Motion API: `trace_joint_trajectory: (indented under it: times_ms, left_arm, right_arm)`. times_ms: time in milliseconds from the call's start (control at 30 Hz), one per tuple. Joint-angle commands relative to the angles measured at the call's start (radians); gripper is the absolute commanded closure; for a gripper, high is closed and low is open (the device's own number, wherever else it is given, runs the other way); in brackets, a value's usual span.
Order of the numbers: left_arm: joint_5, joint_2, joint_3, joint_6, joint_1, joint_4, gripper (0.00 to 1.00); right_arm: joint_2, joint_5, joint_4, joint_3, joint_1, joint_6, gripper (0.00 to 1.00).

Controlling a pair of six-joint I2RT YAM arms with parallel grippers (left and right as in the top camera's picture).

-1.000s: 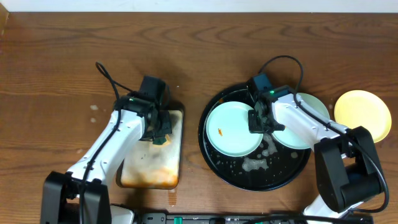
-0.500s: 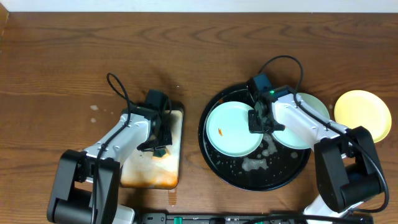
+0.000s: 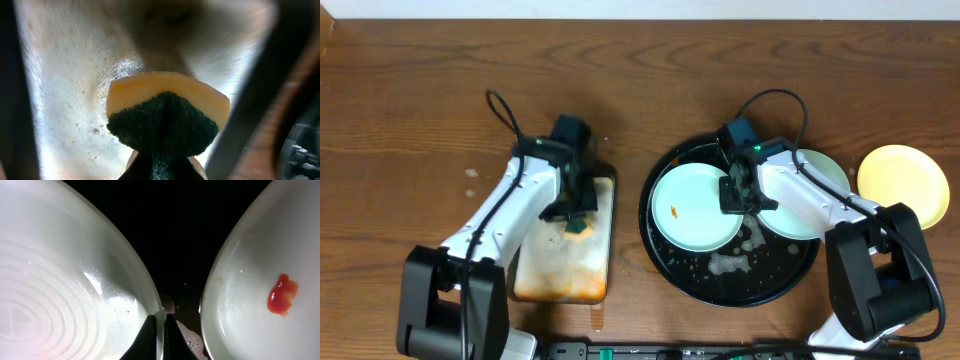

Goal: Clean dirty plates on tray and stack at the side
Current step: 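Rub the sponge on the soapy tray with the left gripper, then move the sponge toward the held pale green plate with the left gripper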

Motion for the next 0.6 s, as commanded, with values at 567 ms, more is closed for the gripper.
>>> trace_joint_trajectory:
  times_ms: [567]
  left_arm:
    - [0.214,0.179,0.092,-0.198,-0.352,0.400,0.92]
  right_arm:
    - [0.014,0.087,-0.019,-0.016,-0.014,0.008,0.99]
